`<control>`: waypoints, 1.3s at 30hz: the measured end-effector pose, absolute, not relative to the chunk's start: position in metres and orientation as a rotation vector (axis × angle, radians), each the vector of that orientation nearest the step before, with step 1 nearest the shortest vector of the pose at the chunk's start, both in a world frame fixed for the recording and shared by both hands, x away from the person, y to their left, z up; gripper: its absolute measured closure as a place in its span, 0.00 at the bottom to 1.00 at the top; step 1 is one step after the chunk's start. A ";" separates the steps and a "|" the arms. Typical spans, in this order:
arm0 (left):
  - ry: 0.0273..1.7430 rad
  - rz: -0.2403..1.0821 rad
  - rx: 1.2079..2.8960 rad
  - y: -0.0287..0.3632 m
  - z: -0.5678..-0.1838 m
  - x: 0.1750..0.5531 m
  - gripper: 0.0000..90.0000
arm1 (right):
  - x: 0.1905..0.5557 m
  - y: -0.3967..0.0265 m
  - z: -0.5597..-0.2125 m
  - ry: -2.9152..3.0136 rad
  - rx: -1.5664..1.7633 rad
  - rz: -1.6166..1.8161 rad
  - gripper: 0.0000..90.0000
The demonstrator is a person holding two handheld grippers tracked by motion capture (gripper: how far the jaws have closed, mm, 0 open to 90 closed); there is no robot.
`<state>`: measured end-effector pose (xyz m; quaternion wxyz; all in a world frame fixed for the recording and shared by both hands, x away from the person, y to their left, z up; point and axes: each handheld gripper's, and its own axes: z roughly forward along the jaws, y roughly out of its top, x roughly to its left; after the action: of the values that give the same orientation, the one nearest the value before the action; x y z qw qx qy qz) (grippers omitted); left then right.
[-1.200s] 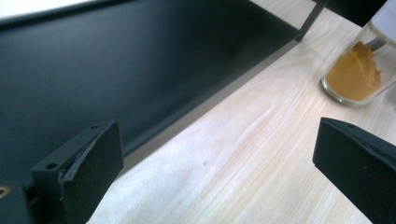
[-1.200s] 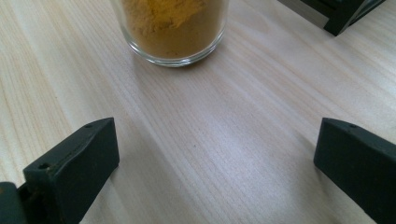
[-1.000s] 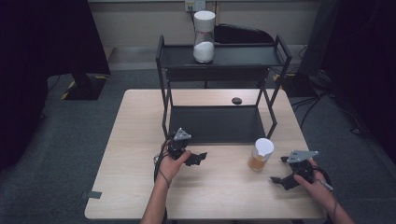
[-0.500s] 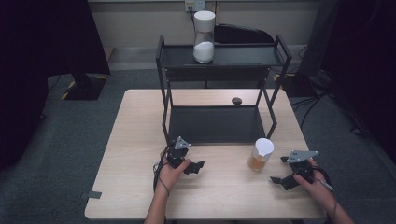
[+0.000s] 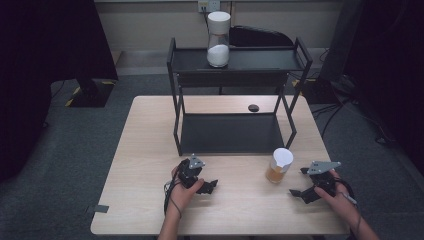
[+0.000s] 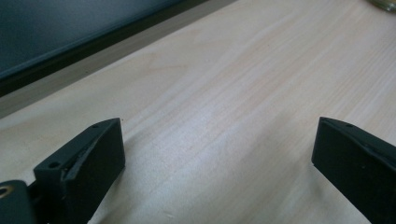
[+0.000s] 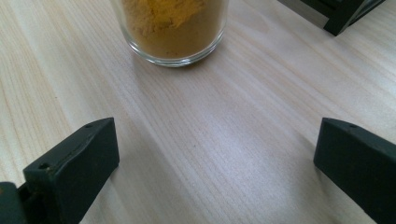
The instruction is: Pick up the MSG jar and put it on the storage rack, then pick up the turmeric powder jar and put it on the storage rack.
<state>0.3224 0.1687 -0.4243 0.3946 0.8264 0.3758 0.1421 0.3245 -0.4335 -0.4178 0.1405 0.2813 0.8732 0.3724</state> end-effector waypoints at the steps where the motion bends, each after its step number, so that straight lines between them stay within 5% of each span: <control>1: 0.949 0.367 2.104 0.167 -0.424 0.322 0.02 | 0.325 -0.434 -0.418 2.522 0.812 1.075 0.00; 39: 0.922 0.425 2.160 0.156 -0.422 0.318 0.00 | 0.325 -0.433 -0.417 2.524 0.813 1.073 0.00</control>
<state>0.3182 0.1558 -0.4220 0.3686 0.8413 0.3590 0.1657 0.3248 -0.4333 -0.4173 0.1399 0.2815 0.8736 0.3715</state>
